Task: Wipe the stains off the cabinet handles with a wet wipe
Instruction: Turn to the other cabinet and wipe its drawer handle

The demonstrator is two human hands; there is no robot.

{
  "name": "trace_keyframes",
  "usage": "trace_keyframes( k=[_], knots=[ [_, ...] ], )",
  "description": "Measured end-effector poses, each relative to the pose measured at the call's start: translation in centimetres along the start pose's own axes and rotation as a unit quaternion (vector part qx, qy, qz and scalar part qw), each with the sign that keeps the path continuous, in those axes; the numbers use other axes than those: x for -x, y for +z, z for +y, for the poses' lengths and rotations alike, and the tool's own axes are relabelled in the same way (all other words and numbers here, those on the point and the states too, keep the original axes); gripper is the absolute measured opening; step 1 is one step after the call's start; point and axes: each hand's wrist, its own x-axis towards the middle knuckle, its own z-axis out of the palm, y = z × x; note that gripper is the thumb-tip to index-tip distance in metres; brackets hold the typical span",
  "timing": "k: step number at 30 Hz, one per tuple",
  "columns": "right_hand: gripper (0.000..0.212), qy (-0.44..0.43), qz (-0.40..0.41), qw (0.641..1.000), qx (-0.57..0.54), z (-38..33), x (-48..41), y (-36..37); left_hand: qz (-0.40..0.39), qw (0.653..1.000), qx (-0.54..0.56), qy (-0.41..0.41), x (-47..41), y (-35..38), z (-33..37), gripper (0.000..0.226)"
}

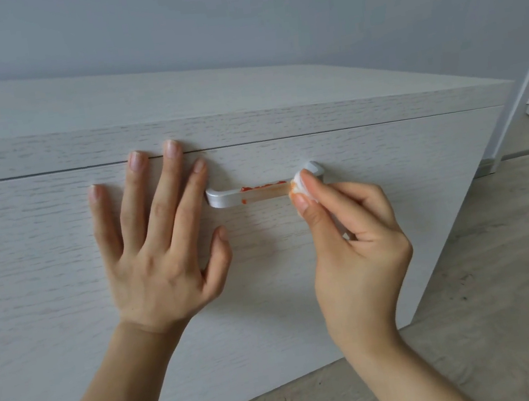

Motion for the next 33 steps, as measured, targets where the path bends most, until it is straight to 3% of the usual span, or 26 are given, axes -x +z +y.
trace_keyframes(
  k=[8,12,20,25,29,33],
  knots=[
    [0.023,0.042,-0.005,0.999,0.002,-0.5,-1.2,-0.7,-0.005,1.000,-0.001,-0.002,0.0,0.0,-0.1,0.056],
    [0.019,-0.017,-0.064,0.994,0.085,-0.9,-0.9,-0.4,-0.005,1.000,0.000,-0.003,0.1,0.0,-0.1,0.056],
    [0.017,-0.026,-0.073,0.987,0.139,-1.2,-1.4,-0.7,-0.007,1.000,0.010,-0.002,0.0,-0.1,-0.1,0.055],
    [0.018,-0.003,-0.084,0.989,0.121,-1.2,-1.5,-1.1,-0.015,1.000,0.010,-0.002,-0.1,-0.3,-0.1,0.055],
    [0.021,0.013,-0.036,0.997,0.074,-1.3,-1.8,-1.5,-0.028,1.000,0.006,0.009,-0.3,-0.6,-0.3,0.054],
    [0.019,0.026,-0.069,0.993,0.095,-1.2,-1.6,-1.1,-0.035,0.999,0.007,0.009,-0.4,-1.0,-0.3,0.053]
  ],
)
